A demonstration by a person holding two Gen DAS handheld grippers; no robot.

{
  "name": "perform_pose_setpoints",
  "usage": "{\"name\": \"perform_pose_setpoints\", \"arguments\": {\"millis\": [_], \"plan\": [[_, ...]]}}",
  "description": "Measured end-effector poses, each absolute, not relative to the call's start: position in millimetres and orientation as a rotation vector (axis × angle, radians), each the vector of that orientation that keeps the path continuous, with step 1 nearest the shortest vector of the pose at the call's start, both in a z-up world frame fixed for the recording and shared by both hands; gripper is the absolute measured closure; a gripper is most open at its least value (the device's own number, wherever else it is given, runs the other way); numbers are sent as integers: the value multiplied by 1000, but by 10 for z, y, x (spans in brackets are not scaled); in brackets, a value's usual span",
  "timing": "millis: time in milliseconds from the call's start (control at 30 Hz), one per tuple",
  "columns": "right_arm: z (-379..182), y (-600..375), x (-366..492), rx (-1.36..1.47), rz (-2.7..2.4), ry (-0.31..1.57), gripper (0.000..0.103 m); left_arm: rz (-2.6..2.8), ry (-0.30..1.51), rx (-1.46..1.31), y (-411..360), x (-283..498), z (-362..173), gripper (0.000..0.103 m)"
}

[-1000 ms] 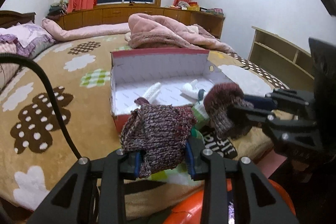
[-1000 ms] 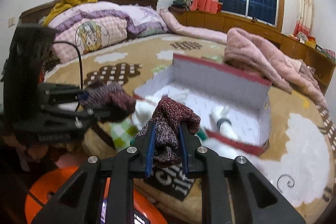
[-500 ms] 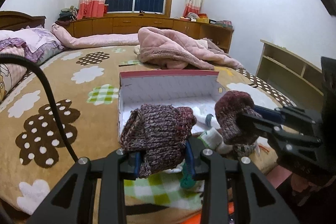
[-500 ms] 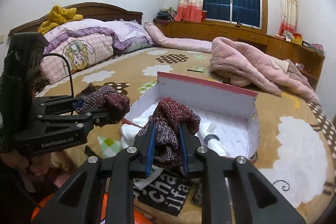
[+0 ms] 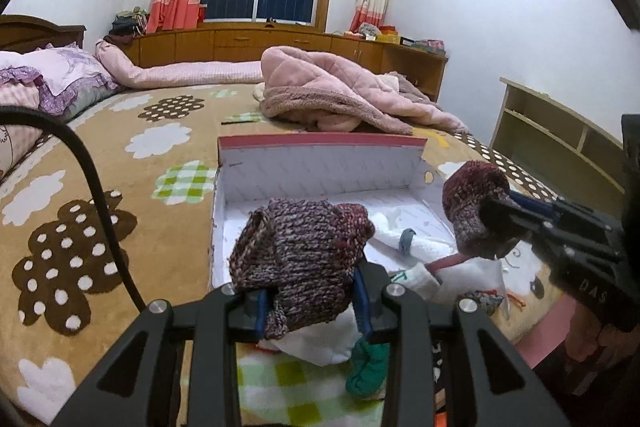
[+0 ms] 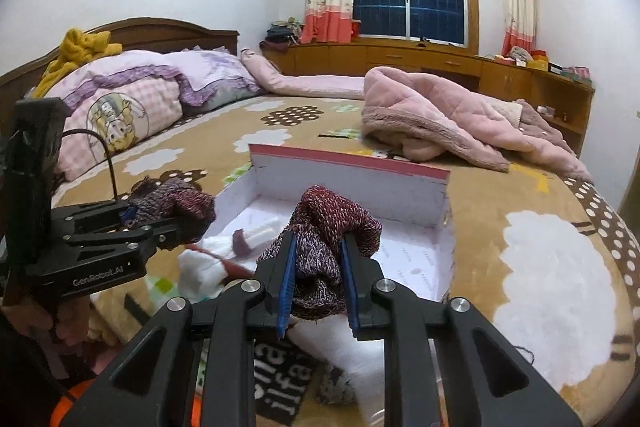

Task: Organize soft objects
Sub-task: 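Place both knit socks into the shoebox and open both grippers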

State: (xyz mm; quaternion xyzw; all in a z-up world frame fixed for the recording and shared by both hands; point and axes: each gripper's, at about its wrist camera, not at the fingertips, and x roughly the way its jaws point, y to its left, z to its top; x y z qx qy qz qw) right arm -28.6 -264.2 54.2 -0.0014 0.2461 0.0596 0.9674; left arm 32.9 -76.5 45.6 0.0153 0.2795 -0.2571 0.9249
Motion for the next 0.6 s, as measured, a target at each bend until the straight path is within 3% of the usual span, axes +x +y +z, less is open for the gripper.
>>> {"name": "perform_pose_setpoints", "arguments": {"millis": [367, 600], "plan": [[532, -2698, -104, -52, 71, 469, 81, -511, 527, 39, -821, 451, 421, 70], [373, -2840, 216, -2, 47, 557, 81, -491, 549, 53, -923, 668, 316, 69]]}}
